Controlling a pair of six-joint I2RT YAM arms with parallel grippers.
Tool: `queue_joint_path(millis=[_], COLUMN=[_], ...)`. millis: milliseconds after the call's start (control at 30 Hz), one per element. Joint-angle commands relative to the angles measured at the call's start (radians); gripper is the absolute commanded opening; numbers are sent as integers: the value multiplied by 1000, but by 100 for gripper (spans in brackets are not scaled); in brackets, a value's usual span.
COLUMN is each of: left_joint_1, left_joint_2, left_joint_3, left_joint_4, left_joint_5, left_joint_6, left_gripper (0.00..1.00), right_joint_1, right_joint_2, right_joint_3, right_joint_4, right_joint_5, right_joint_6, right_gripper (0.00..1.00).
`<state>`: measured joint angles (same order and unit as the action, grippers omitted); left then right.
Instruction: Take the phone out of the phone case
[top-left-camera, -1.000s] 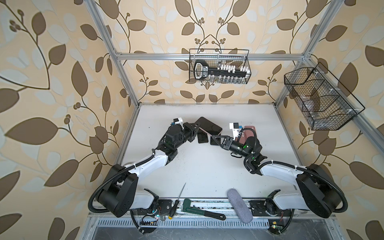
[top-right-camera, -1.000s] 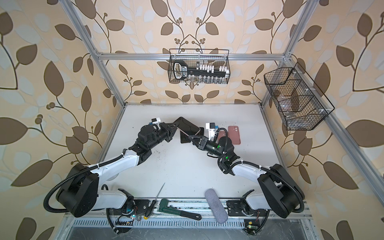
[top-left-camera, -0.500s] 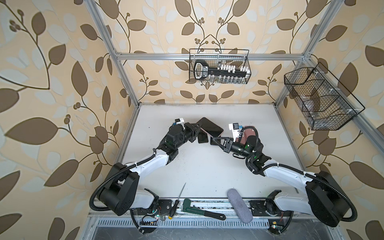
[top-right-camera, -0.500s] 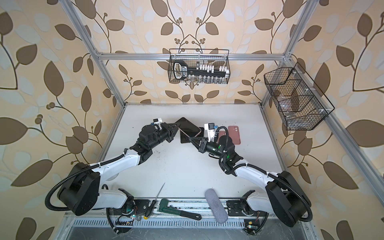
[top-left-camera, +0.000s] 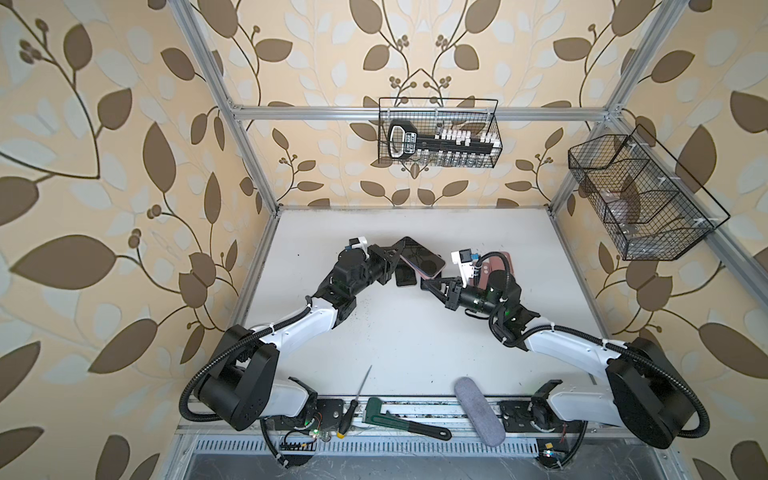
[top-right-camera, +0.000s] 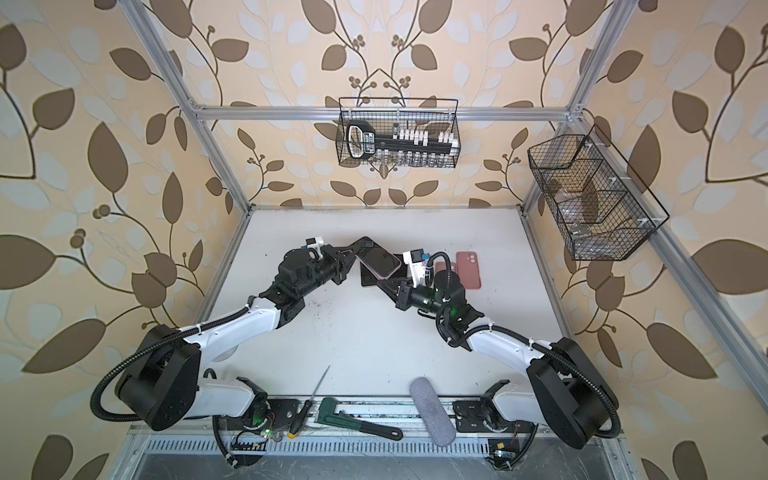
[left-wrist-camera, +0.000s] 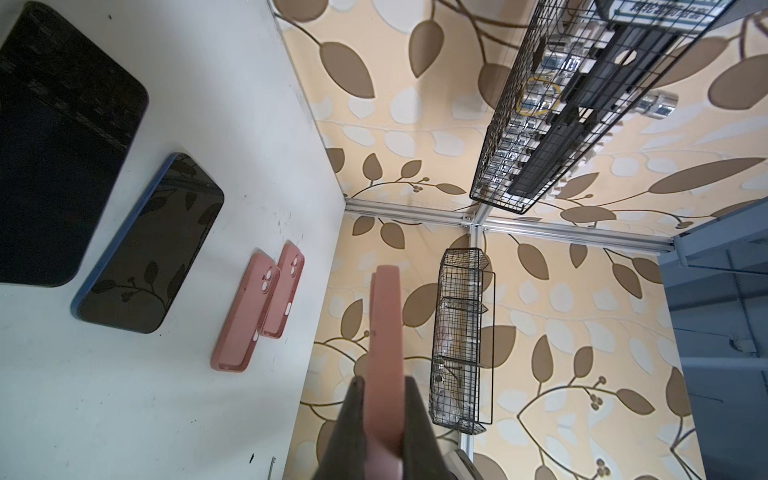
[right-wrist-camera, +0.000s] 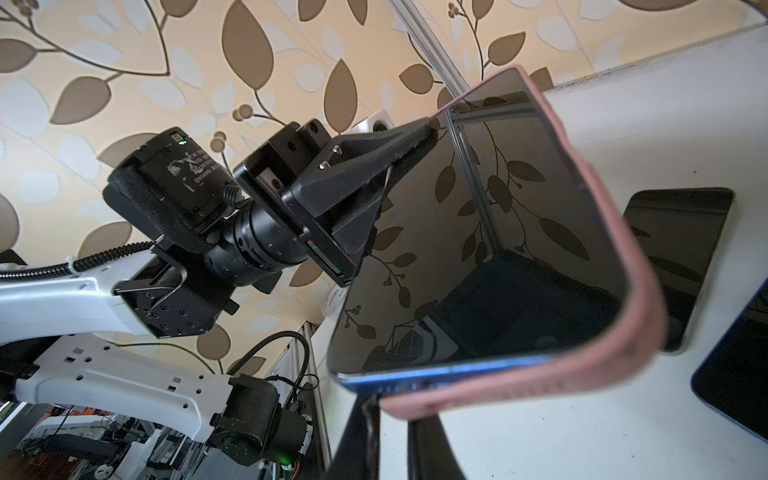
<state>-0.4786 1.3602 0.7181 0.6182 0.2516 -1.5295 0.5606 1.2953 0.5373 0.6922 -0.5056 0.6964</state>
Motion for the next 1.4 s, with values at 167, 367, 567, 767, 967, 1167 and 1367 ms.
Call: queue_joint_path(millis=[167, 367, 567, 767, 967, 1167, 1367], left_joint_1=[-13, -14, -13, -13, -14, -14, -13], left_joint_2=[-8, 3, 2, -6, -10, -24, -15], left_joint_3=[66, 63, 60, 60, 66, 63, 74], left_joint_4=[161, 178, 187, 170, 155, 133, 124], left_joint_5=[1, 3, 5, -3, -3, -11, -8], left_joint_6=[-58, -67, -72, -59, -53, -36, -28], left_gripper=[0, 0, 0, 0, 0, 0, 0], right_joint_1=[3, 4, 4, 2, -8, -27, -44], right_joint_2=[16, -2, -8, -21, -72, -132, -195], right_joint_3=[18, 17, 14, 7, -7, -14, -18], right_joint_4=[-70, -89, -95, -98, -119, -149, -168], right_joint_5=[-1, 8, 10, 7, 4, -40, -71], right_joint_6=[-50, -57, -61, -57, -61, -52, 30], right_gripper=[12, 13, 13, 14, 15, 29, 53])
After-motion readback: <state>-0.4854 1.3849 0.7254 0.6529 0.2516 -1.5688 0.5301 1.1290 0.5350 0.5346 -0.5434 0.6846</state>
